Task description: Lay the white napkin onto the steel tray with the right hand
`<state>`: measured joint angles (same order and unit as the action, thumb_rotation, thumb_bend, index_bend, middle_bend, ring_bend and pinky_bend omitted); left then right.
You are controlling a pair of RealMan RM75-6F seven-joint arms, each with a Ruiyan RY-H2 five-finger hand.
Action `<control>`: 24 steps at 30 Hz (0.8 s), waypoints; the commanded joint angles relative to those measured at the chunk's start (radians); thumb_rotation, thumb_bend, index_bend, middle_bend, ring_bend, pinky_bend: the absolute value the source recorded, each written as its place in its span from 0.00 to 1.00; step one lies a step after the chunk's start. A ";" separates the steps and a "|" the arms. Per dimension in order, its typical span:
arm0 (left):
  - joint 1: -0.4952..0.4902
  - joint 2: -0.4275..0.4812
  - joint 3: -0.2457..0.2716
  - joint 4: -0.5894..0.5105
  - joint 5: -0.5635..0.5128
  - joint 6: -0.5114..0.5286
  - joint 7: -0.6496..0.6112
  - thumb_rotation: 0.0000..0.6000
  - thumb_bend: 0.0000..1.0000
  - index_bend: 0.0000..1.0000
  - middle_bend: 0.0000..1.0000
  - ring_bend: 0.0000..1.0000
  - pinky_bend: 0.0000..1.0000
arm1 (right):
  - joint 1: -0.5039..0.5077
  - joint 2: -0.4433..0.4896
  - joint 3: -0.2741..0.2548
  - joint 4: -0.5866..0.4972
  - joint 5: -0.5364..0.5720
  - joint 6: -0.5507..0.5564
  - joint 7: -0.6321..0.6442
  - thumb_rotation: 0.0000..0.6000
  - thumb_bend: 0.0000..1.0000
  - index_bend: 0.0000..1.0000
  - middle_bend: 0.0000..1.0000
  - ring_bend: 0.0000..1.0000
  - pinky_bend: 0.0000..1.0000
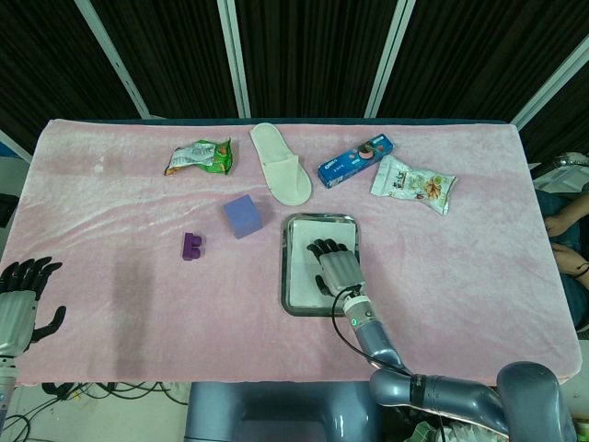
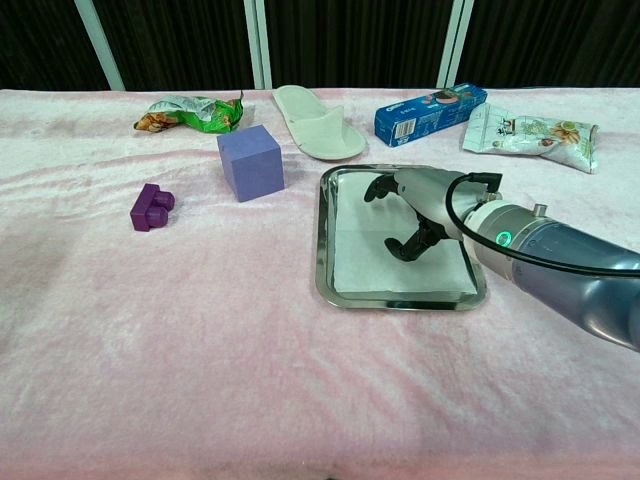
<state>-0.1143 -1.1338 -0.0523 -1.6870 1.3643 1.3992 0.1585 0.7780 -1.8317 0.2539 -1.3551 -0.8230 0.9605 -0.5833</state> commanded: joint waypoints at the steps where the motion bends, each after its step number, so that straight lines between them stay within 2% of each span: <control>1: 0.000 0.001 0.000 -0.001 -0.001 -0.001 0.001 1.00 0.38 0.17 0.10 0.04 0.04 | 0.005 -0.003 -0.008 0.010 0.005 -0.003 -0.007 1.00 0.40 0.24 0.15 0.14 0.23; 24: -0.002 0.005 0.001 -0.008 -0.015 -0.011 0.008 1.00 0.38 0.18 0.09 0.04 0.04 | 0.009 -0.019 -0.047 0.042 -0.033 -0.002 0.013 1.00 0.40 0.28 0.12 0.13 0.22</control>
<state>-0.1168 -1.1284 -0.0512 -1.6950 1.3494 1.3885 0.1664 0.7873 -1.8502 0.2076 -1.3135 -0.8562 0.9590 -0.5701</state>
